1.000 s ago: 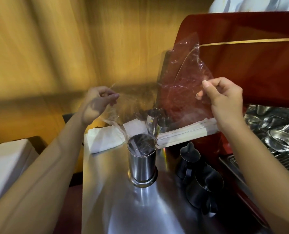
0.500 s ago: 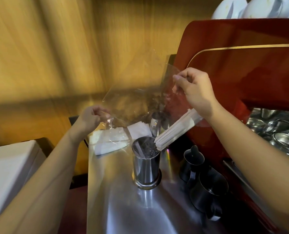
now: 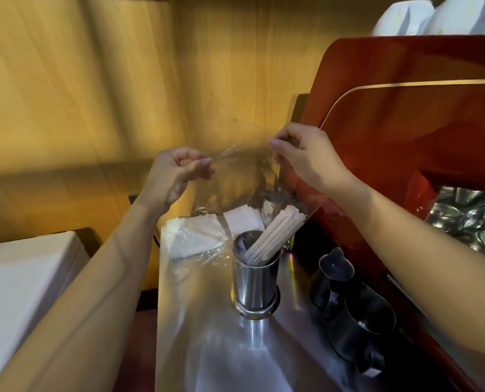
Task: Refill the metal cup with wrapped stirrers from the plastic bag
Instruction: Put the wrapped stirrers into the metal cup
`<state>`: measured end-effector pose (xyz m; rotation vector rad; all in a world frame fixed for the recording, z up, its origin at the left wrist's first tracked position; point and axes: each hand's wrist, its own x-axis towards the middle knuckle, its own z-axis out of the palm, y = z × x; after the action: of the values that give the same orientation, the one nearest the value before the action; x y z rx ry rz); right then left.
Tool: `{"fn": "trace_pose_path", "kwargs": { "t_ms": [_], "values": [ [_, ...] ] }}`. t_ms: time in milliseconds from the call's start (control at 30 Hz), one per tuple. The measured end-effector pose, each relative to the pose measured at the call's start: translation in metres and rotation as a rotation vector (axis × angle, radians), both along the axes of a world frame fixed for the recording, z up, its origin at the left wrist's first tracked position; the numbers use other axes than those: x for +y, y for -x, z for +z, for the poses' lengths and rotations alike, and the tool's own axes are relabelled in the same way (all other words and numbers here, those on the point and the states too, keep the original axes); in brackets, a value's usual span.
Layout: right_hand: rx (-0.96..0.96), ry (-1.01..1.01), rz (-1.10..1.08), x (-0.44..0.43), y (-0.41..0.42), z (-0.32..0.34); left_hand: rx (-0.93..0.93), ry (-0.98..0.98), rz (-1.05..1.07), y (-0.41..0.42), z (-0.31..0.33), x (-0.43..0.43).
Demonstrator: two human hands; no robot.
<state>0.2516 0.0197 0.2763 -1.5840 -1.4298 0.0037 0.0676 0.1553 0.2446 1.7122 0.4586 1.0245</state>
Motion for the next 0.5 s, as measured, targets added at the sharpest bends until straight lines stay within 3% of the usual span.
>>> {"fn": "trace_pose_path", "kwargs": {
  "t_ms": [167, 333, 400, 500],
  "values": [
    [-0.021, -0.057, -0.090, -0.012, -0.011, -0.004, 0.016, -0.011, 0.099, 0.005, -0.013, 0.005],
    [0.183, -0.197, -0.241, -0.027, -0.034, -0.027, 0.071, -0.050, 0.139, 0.012, -0.019, 0.011],
    [0.311, -0.240, -0.282, -0.027, -0.042, -0.042, 0.068, -0.046, 0.149, 0.013, -0.022, 0.012],
    [0.656, -0.247, -0.261, -0.027, -0.053, -0.060, 0.063, -0.053, 0.167, 0.015, -0.026, 0.013]
  ]
}}
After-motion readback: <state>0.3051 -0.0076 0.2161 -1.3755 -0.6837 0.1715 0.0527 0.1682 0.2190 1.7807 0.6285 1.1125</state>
